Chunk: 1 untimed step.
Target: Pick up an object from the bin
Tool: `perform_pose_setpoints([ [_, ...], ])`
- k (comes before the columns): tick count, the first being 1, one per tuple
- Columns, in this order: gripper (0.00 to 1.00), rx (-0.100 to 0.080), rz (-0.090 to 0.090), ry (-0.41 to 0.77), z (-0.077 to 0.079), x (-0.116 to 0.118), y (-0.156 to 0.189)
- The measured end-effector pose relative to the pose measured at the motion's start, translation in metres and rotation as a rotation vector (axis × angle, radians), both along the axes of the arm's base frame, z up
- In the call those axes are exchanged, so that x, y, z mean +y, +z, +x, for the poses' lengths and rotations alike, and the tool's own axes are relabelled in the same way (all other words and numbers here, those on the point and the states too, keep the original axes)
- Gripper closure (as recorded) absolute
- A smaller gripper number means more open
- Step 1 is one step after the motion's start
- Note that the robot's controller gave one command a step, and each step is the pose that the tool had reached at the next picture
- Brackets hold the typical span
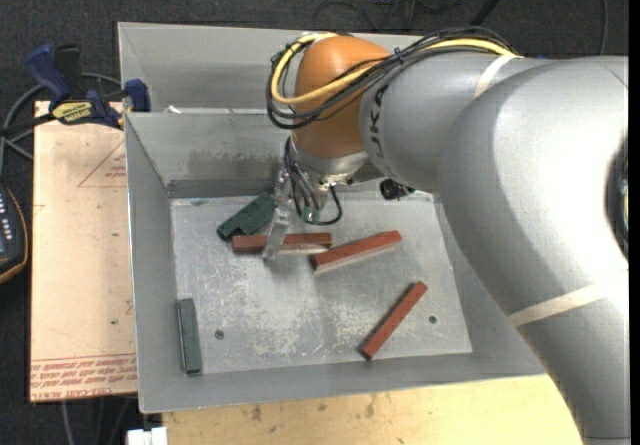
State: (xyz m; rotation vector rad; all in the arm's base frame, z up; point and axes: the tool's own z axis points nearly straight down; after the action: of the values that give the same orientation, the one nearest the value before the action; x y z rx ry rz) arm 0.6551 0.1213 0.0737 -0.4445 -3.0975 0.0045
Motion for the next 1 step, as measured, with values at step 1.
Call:
perform_pose_setpoints([
  [1, 0.0, -0.02, 0.003, -0.011, -0.0378, 0.0112, -0.0011],
])
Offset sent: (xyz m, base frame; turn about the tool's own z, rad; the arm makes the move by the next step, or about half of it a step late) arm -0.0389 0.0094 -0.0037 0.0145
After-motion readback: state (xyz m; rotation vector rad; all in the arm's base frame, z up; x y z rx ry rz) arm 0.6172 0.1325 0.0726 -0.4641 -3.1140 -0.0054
